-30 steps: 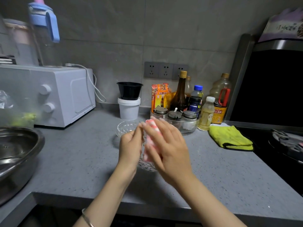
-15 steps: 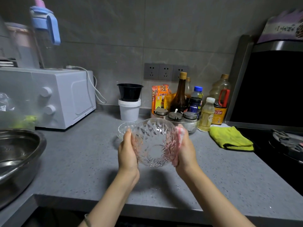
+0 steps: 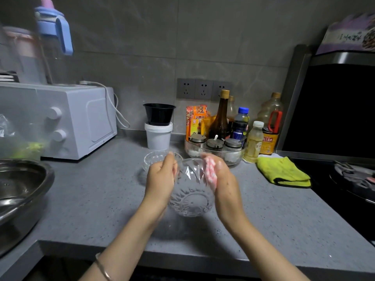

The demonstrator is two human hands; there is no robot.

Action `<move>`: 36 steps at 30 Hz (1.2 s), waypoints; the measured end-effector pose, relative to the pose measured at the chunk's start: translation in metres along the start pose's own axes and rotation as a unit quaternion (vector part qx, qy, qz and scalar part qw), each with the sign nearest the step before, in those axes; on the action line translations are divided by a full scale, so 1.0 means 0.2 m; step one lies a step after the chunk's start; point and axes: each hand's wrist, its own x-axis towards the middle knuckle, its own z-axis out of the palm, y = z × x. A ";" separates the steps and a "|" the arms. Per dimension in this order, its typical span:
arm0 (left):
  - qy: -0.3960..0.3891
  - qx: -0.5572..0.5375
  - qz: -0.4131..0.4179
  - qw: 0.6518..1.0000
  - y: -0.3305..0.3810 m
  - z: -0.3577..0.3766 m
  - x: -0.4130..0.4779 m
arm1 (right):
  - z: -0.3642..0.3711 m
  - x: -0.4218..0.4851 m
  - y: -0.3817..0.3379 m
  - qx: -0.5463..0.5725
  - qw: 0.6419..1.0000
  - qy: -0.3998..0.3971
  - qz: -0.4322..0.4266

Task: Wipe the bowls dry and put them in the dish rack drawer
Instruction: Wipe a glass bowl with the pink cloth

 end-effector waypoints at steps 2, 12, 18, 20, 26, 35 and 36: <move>0.039 -0.050 -0.048 0.997 0.00 0.01 0.00 | 0.01 -0.06 0.03 -0.099 0.991 -0.007 -0.090; 0.005 -0.074 -0.071 0.995 0.01 0.08 -0.02 | 0.05 0.01 -0.03 -0.397 0.872 0.015 -0.287; 0.026 -0.026 -0.017 0.999 0.00 0.06 -0.05 | 0.00 0.11 -0.02 -0.081 0.996 -0.008 0.020; 0.028 -0.064 -0.023 0.997 -0.02 0.04 -0.05 | -0.01 0.12 -0.01 0.026 0.996 -0.008 0.088; 0.029 -0.152 -0.089 0.984 -0.08 0.00 -0.02 | -0.03 0.08 0.01 0.147 0.947 0.045 0.282; -0.090 0.067 0.068 0.991 0.03 0.00 -0.05 | -0.08 0.14 -0.11 0.018 0.987 -0.046 0.152; -0.082 0.064 0.070 0.992 0.03 0.01 -0.05 | -0.08 0.13 -0.10 0.023 0.990 -0.042 0.136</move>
